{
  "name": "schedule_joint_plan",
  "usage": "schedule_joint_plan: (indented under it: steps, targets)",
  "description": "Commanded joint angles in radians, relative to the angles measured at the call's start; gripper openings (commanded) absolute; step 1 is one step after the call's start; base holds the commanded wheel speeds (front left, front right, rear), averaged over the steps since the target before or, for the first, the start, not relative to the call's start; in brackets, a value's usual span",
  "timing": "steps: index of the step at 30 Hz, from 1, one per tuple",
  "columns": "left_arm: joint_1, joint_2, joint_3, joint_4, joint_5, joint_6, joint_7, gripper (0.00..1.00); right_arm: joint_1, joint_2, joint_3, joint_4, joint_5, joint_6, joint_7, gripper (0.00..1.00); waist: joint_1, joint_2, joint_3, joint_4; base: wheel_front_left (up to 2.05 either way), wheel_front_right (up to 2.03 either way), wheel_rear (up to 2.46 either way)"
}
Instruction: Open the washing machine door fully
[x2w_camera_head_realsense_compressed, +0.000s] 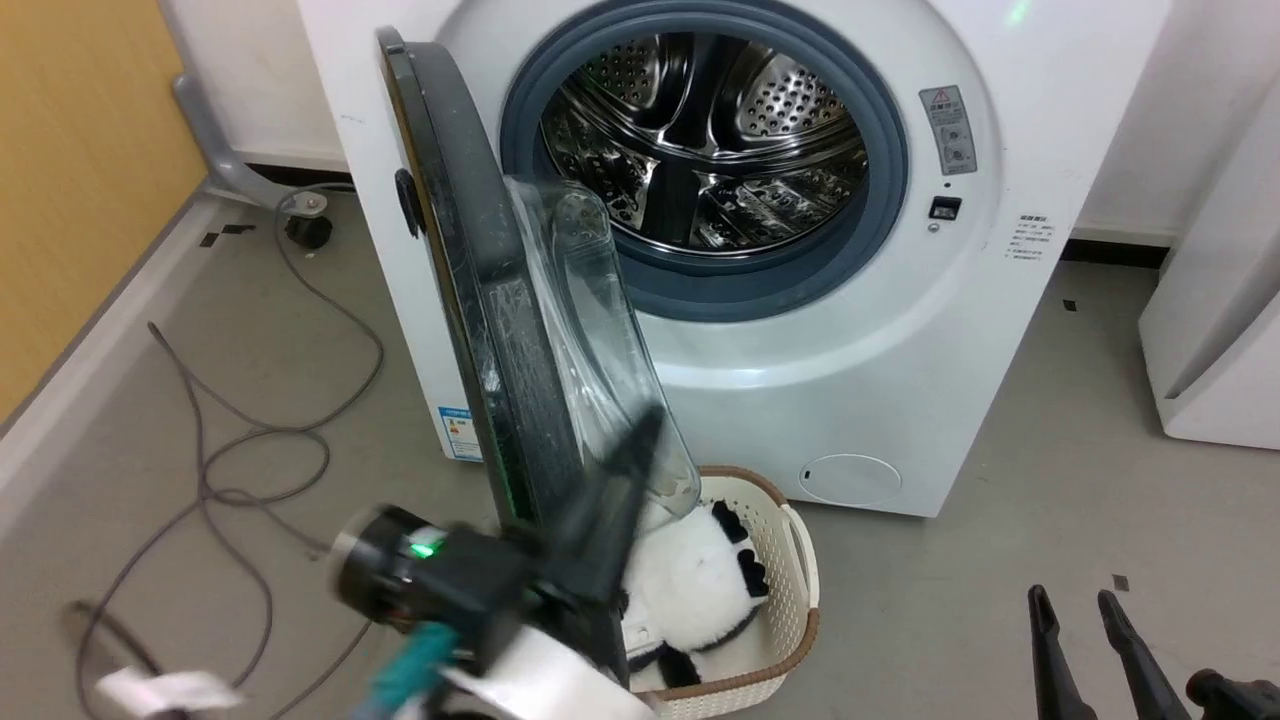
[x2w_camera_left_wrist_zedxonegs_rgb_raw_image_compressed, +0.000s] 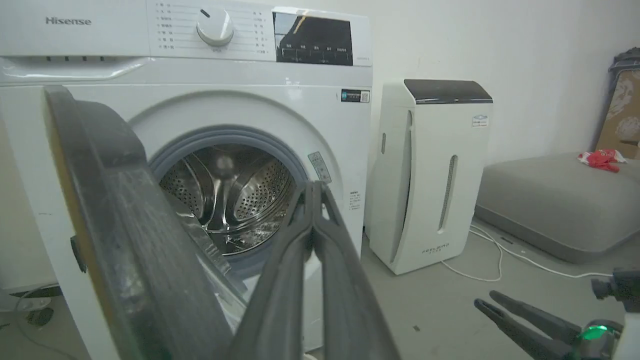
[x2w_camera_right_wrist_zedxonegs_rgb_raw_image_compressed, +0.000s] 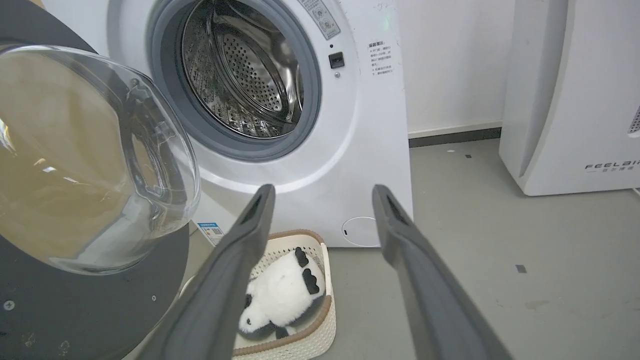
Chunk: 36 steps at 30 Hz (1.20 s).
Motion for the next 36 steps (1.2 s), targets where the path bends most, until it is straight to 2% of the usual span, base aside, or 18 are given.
schedule_joint_plan:
  steps: [1,3,8,12,24,36]
  targets:
    - [0.022,0.015,-0.035,0.019,-0.006,-0.014,0.039,0.00,-0.016,-0.001,0.003,0.002,0.004,0.001,-0.004,1.00,0.0000,0.0000,0.002,0.003,0.00,0.00,0.00]
    - [0.040,0.016,-0.063,0.035,-0.018,-0.015,0.073,0.00,-0.020,-0.003,0.012,-0.003,0.004,0.001,-0.004,1.00,0.0000,0.0000,0.004,0.005,0.00,0.00,0.00]
    - [0.089,0.018,-0.082,0.083,-0.019,0.018,0.154,0.00,-0.020,-0.004,0.012,-0.009,0.013,0.001,-0.005,1.00,0.0000,0.0000,0.006,0.012,0.00,0.00,0.00]
    - [0.102,0.029,-0.083,0.115,-0.005,0.034,0.182,0.00,-0.019,-0.003,0.011,-0.006,0.021,0.001,-0.005,1.00,0.0000,0.0000,0.009,0.021,0.00,0.00,0.00]
    - [0.113,0.036,-0.065,0.208,-0.026,0.053,0.163,0.00,-0.015,-0.005,0.027,-0.001,0.029,0.001,-0.005,1.00,0.0000,0.0000,0.017,0.081,0.00,0.00,0.00]
    - [0.095,0.062,0.016,0.264,-0.037,0.092,0.091,0.00,-0.012,-0.004,0.045,-0.002,0.027,0.001,-0.005,1.00,0.0000,0.0000,0.035,0.206,0.00,0.00,0.00]
